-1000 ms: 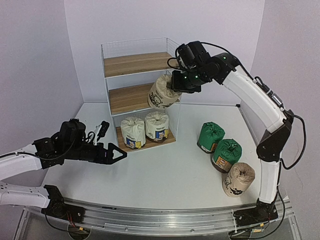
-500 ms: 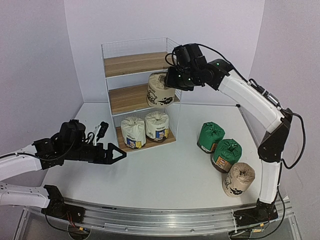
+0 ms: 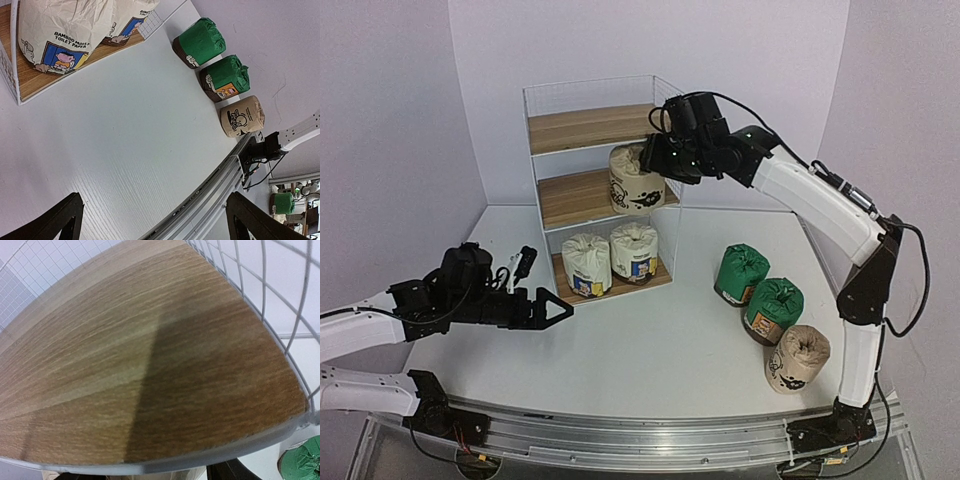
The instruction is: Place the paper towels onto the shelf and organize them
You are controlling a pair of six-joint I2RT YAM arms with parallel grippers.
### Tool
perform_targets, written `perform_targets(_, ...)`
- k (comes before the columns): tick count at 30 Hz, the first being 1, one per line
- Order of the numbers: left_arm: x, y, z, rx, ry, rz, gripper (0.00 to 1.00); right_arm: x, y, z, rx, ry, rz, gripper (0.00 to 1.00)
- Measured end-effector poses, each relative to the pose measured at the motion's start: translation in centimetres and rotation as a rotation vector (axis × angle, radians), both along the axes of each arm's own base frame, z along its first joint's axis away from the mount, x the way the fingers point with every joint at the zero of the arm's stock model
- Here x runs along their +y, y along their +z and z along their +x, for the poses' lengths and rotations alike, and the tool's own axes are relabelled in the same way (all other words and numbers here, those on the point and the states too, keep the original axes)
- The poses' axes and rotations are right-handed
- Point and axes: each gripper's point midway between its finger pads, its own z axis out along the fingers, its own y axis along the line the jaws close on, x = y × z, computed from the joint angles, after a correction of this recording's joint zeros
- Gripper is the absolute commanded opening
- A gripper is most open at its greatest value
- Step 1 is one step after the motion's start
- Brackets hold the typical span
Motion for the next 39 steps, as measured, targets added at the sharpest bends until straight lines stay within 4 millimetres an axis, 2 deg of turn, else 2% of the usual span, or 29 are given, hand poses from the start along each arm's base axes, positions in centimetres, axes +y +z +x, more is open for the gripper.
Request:
perform_targets(14, -0.7, -0.1, 0.6, 0.011, 0.014, -0.020, 1.00, 0.6, 0.1, -0.5, 0.031, 0.045, 0.048, 0.66)
perform_targets(25, -0.9, -0.4, 0.8, 0.027, 0.022, -0.023, 1.00, 0.4, 2.0, -1.6, 0.025, 0.085, 0.096, 0.72)
perform_targets(32, -1.0, -0.9, 0.9, 0.038, 0.021, -0.012, 1.00, -0.7, 1.6, -3.4, 0.043, 0.125, 0.076, 0.80)
perform_targets(39, -1.3, -1.6, 1.1, 0.054, 0.014, -0.001, 1.00, -0.2, 2.7, -5.8, 0.035, 0.282, 0.076, 0.84)
